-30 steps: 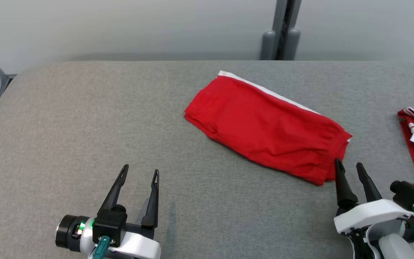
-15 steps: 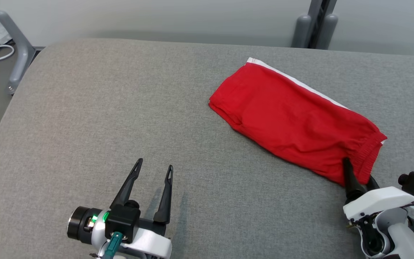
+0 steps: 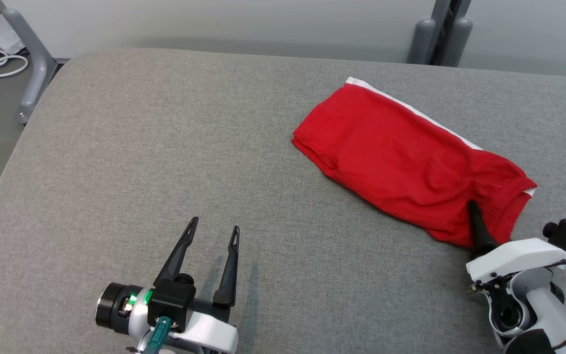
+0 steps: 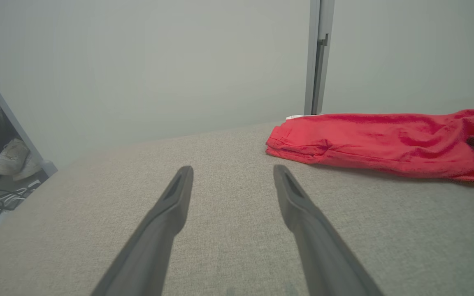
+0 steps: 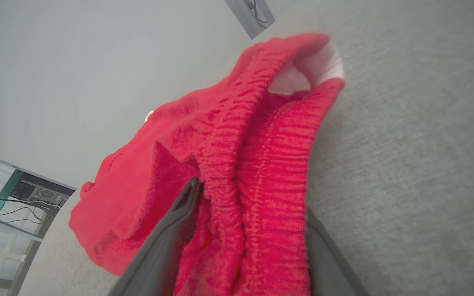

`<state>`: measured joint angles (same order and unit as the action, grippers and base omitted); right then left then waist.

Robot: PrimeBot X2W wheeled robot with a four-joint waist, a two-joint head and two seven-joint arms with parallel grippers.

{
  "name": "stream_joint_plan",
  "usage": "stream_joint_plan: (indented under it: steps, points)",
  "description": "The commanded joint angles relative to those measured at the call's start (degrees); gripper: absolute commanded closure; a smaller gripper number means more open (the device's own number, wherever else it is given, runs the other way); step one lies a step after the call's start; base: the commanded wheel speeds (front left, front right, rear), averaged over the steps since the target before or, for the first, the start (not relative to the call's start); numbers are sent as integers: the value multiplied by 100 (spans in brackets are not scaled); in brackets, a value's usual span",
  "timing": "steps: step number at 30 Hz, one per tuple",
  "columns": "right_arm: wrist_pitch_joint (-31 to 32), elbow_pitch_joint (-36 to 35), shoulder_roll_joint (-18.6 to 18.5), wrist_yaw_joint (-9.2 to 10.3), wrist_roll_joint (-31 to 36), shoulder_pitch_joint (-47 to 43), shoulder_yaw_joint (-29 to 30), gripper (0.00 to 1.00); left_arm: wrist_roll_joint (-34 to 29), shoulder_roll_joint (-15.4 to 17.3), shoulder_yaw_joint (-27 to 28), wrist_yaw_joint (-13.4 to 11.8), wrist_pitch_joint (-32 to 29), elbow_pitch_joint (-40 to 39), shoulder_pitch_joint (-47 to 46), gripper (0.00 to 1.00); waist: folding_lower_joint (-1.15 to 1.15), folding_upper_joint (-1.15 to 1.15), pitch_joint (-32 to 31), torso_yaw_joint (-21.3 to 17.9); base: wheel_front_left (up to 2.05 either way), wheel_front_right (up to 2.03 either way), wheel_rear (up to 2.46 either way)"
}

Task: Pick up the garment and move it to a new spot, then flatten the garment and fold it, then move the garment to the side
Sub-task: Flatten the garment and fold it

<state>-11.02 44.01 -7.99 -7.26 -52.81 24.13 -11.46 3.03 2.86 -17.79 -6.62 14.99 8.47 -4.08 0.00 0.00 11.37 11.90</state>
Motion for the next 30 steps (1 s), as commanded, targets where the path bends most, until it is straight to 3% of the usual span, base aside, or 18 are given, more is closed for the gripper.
stream_joint_plan:
  steps: [1,11,23,30]
  points:
    - [-25,91,104,-38,-109,-108,-112,100,34,15,5,-22,24,19,-110,0,0,0,-16,-17,0,0,0]
    - [-259,123,-466,-23,-88,60,-582,100,55,14,-23,-50,24,47,-148,0,0,0,-21,-114,0,0,0]
    - [107,426,-1929,-23,783,992,-1691,100,172,16,-207,-94,24,70,-350,0,0,0,228,77,0,0,0]
    - [496,676,-2610,-23,799,1589,-2158,100,201,14,-250,-120,24,83,-407,0,0,0,399,233,0,0,0]
